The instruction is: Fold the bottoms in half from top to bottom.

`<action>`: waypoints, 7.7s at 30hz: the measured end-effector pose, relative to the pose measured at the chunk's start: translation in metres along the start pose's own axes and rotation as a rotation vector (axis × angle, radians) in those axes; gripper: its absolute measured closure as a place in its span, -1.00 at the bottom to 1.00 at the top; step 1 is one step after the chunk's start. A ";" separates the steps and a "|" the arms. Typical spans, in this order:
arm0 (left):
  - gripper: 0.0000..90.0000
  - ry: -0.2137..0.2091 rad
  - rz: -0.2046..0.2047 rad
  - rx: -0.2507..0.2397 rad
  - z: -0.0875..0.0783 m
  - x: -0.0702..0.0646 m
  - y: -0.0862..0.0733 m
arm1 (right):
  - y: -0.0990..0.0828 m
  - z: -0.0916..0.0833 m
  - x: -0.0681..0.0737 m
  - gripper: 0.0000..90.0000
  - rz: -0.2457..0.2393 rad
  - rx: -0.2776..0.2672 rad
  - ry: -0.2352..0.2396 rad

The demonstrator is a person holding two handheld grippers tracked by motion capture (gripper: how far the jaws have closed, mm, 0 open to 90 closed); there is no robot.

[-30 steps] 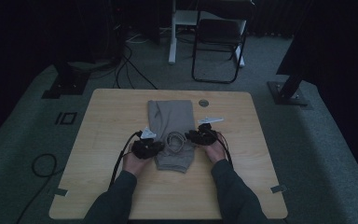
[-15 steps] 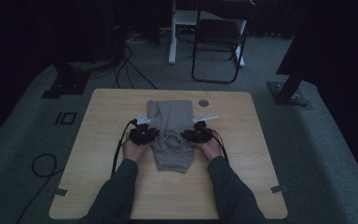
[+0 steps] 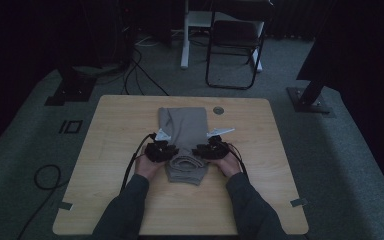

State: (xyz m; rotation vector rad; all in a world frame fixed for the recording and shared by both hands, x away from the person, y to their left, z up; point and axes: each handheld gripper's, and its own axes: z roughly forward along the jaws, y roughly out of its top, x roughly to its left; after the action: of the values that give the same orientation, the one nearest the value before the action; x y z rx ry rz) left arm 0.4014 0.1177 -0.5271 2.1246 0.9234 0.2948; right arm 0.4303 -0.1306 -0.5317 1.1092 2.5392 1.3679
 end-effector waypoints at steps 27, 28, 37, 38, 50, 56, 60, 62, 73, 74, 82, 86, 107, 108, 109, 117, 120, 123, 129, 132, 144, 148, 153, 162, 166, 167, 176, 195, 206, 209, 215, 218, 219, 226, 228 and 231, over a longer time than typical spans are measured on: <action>0.75 0.216 -0.098 0.025 0.019 0.037 -0.003 | 0.011 0.033 -0.024 0.20 -0.064 0.032 -0.329; 0.78 0.216 -0.098 0.025 0.019 0.037 -0.003 | 0.010 0.032 -0.023 0.21 -0.069 0.031 -0.333; 0.80 0.177 -0.100 -0.013 0.000 0.013 -0.029 | -0.013 0.019 -0.002 0.23 -0.078 0.004 -0.319; 0.80 0.174 -0.090 -0.013 -0.002 0.009 -0.032 | -0.016 0.017 0.001 0.23 -0.083 0.005 -0.316; 0.75 0.139 -0.032 0.039 -0.024 -0.023 -0.047 | -0.041 -0.007 0.038 0.30 -0.123 0.072 -0.279; 0.55 0.216 -0.017 0.019 -0.019 -0.009 -0.030 | -0.030 -0.003 0.027 0.28 -0.136 0.037 -0.304; 0.33 0.318 -0.071 0.019 -0.003 0.015 -0.010 | -0.012 0.004 0.010 0.26 -0.097 0.002 -0.348; 0.27 0.373 -0.077 0.020 0.005 0.022 -0.004 | -0.004 0.008 0.002 0.25 -0.083 -0.011 -0.366; 0.51 0.428 -0.172 0.032 0.009 0.049 -0.004 | 0.008 0.030 -0.015 0.26 -0.052 0.045 -0.410; 0.53 0.429 -0.180 0.036 0.007 0.052 -0.006 | 0.006 0.030 -0.016 0.27 -0.053 0.031 -0.405; 0.49 0.422 -0.241 0.017 -0.006 0.066 -0.017 | 0.005 0.027 -0.019 0.30 -0.042 0.027 -0.387; 0.47 0.430 -0.251 -0.018 -0.015 0.070 -0.011 | 0.005 0.026 -0.020 0.33 -0.035 0.025 -0.381; 0.96 0.390 -0.237 0.037 0.021 0.084 0.006 | 0.000 0.023 -0.019 0.50 -0.043 0.015 -0.363; 0.97 0.386 -0.242 0.034 0.019 0.083 0.005 | -0.002 0.021 -0.018 0.50 -0.050 0.016 -0.356; 0.97 0.383 -0.248 0.028 0.017 0.082 0.002 | -0.003 0.020 -0.018 0.50 -0.051 0.019 -0.351; 0.96 0.359 -0.232 0.021 0.005 0.066 -0.012 | -0.013 0.007 -0.010 0.62 -0.058 0.050 -0.306; 0.71 0.371 -0.236 -0.019 0.003 0.068 -0.006 | -0.010 0.006 -0.010 0.62 -0.078 0.060 -0.323; 0.58 0.377 -0.234 -0.027 0.005 0.073 0.003 | -0.005 0.007 -0.020 0.63 -0.018 0.014 -0.359; 0.51 0.367 -0.228 -0.033 0.018 0.078 0.013 | 0.014 0.013 -0.037 0.63 0.055 -0.047 -0.401; 0.51 0.358 -0.232 -0.019 0.025 0.079 0.016 | 0.024 0.021 -0.044 0.60 0.078 -0.044 -0.430; 0.97 0.370 -0.243 -0.050 0.021 0.079 0.013 | 0.034 0.037 -0.055 1.00 0.148 0.020 -0.485; 0.97 0.409 -0.315 -0.096 0.010 0.084 0.008 | 0.031 0.033 -0.058 1.00 0.155 0.017 -0.502; 0.74 0.433 -0.330 -0.101 0.009 0.084 0.009 | 0.031 0.035 -0.059 0.80 0.172 0.002 -0.501; 0.32 0.373 -0.331 -0.050 0.021 0.086 0.009 | 0.034 0.032 -0.063 0.25 0.200 -0.041 -0.436; 0.21 0.357 -0.342 -0.007 0.026 0.089 0.004 | 0.033 0.038 -0.062 0.21 0.182 -0.017 -0.422; 0.19 0.357 -0.342 -0.007 0.026 0.089 0.004 | 0.033 0.038 -0.062 0.21 0.182 -0.017 -0.422; 0.64 0.305 -0.340 0.007 0.024 0.087 0.005 | 0.033 0.043 -0.055 0.65 0.125 0.016 -0.419; 0.92 0.289 -0.317 -0.129 0.000 0.082 0.022 | 0.050 0.018 -0.052 0.90 0.104 -0.078 -0.358; 0.91 0.250 -0.263 -0.215 -0.031 0.070 0.027 | 0.054 -0.010 -0.036 0.90 -0.007 -0.166 -0.315; 0.91 0.228 -0.251 -0.239 -0.042 0.062 0.023 | 0.051 -0.016 -0.033 0.90 -0.021 -0.174 -0.304; 0.91 0.187 -0.197 -0.268 -0.065 0.039 0.014 | 0.035 -0.039 -0.016 0.90 -0.078 -0.205 -0.268; 0.91 0.170 -0.176 -0.260 -0.071 0.027 0.004 | 0.023 -0.047 -0.007 0.90 -0.098 -0.203 -0.251; 0.91 0.161 -0.173 -0.252 -0.073 0.024 0.000 | 0.019 -0.049 -0.005 0.90 -0.101 -0.198 -0.243; 0.91 0.120 -0.152 -0.124 -0.066 -0.001 -0.036 | -0.020 -0.049 0.014 0.89 -0.150 -0.097 -0.226; 0.91 0.105 -0.150 -0.069 -0.057 -0.008 -0.048 | -0.034 -0.045 0.017 0.89 -0.143 -0.044 -0.219; 0.91 0.106 -0.136 -0.023 -0.048 -0.013 -0.059 | -0.046 -0.040 0.019 0.89 -0.131 0.007 -0.213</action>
State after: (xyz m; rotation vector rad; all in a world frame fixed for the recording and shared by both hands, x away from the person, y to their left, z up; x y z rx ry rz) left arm 0.3389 0.1615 -0.5373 2.0295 1.1150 0.3492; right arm 0.3754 -0.1634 -0.5369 1.0096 2.4182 1.1453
